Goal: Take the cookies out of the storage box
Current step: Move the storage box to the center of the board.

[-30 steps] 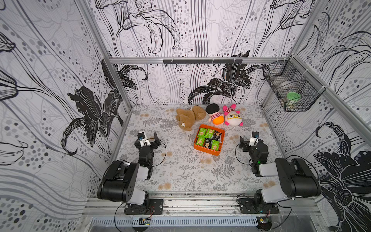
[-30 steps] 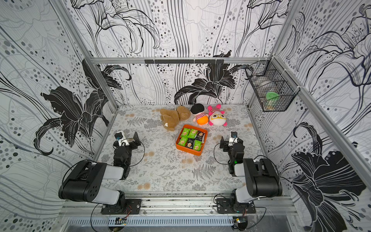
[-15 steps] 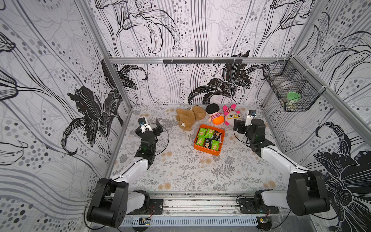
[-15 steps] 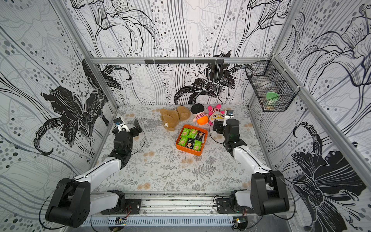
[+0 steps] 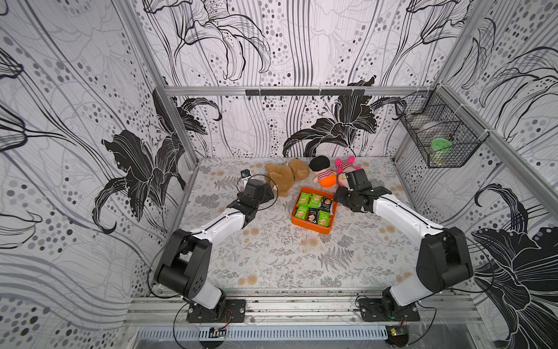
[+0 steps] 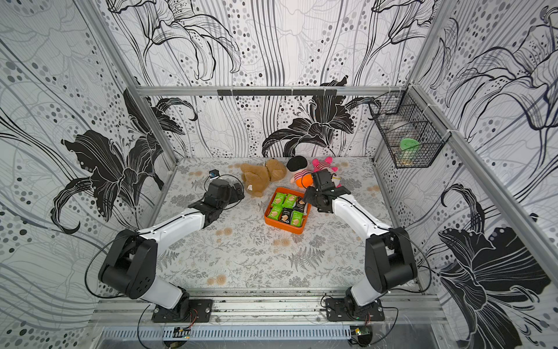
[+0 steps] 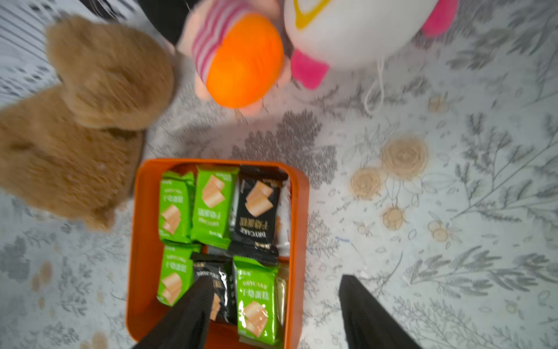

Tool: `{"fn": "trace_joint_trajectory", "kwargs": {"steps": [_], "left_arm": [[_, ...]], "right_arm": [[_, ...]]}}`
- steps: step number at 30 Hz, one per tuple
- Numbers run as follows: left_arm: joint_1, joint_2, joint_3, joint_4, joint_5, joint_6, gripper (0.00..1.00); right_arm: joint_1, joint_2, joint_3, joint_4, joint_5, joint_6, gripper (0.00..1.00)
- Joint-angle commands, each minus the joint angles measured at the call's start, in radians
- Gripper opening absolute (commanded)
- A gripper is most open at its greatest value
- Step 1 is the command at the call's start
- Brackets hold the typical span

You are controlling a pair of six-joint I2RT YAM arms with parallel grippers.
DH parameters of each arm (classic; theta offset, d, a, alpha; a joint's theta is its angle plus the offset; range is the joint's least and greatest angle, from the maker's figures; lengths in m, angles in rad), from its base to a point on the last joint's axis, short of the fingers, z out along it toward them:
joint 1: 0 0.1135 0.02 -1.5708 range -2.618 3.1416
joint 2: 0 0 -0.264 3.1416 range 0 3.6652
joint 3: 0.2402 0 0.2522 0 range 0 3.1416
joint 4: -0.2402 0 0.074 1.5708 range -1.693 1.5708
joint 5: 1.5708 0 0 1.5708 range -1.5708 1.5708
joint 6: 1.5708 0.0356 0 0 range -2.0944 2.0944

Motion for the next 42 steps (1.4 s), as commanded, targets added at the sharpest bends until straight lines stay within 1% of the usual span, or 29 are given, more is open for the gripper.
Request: {"fn": "trace_joint_trajectory", "kwargs": {"steps": [1,3,4,6,7,9,15,19,21,22,25,28,30,33,37,40,42], "left_arm": [[-0.009,-0.004,0.008,-0.085,0.051,-0.055,0.97],[-0.013,-0.023,-0.032,-0.073,0.046,-0.076,0.97],[-0.015,-0.036,-0.053,-0.071,0.041,-0.087,0.97],[-0.015,-0.067,-0.099,-0.068,0.035,-0.102,0.97],[-0.016,-0.087,-0.128,-0.065,0.030,-0.107,0.97],[-0.016,-0.129,-0.182,-0.063,0.013,-0.121,0.97],[-0.016,-0.270,-0.302,-0.086,-0.037,-0.120,0.97],[-0.016,-0.324,-0.321,-0.104,-0.071,-0.103,0.97],[-0.017,-0.332,-0.316,-0.104,-0.074,-0.096,0.97],[-0.016,-0.332,-0.311,-0.105,-0.073,-0.094,0.97],[-0.017,-0.326,-0.295,-0.109,-0.067,-0.102,0.97],[-0.017,-0.328,-0.292,-0.108,-0.051,-0.122,0.97],[-0.017,-0.336,-0.297,-0.107,-0.042,-0.134,0.97],[-0.017,-0.353,-0.316,-0.095,-0.032,-0.148,0.97],[-0.017,-0.362,-0.322,-0.084,-0.006,-0.158,0.97],[-0.017,-0.361,-0.314,-0.075,0.019,-0.174,0.97],[-0.016,-0.359,-0.310,-0.066,0.034,-0.190,0.97]], "right_arm": [[0.006,0.050,0.021,-0.068,-0.032,0.042,0.63],[0.006,0.093,0.048,-0.060,-0.036,0.020,0.60],[0.006,0.127,0.074,-0.083,-0.029,0.013,0.56],[0.006,0.176,0.124,-0.128,-0.022,-0.008,0.54],[0.006,0.193,0.140,-0.142,-0.020,-0.017,0.52],[0.006,0.213,0.149,-0.145,-0.017,-0.026,0.50],[0.006,0.256,0.185,-0.175,0.022,-0.034,0.40],[0.006,0.268,0.202,-0.178,0.029,-0.051,0.31],[0.006,0.284,0.215,-0.188,0.030,-0.057,0.29],[0.006,0.290,0.221,-0.191,0.030,-0.060,0.26],[0.006,0.295,0.228,-0.194,0.030,-0.072,0.12],[0.007,0.288,0.231,-0.204,0.033,-0.094,0.10],[0.009,0.278,0.234,-0.216,0.030,-0.124,0.05],[0.016,0.252,0.235,-0.227,-0.001,-0.181,0.05],[0.035,0.217,0.236,-0.252,-0.074,-0.251,0.05],[0.075,0.205,0.235,-0.264,-0.115,-0.279,0.05],[0.113,0.206,0.237,-0.266,-0.118,-0.300,0.05]]}}
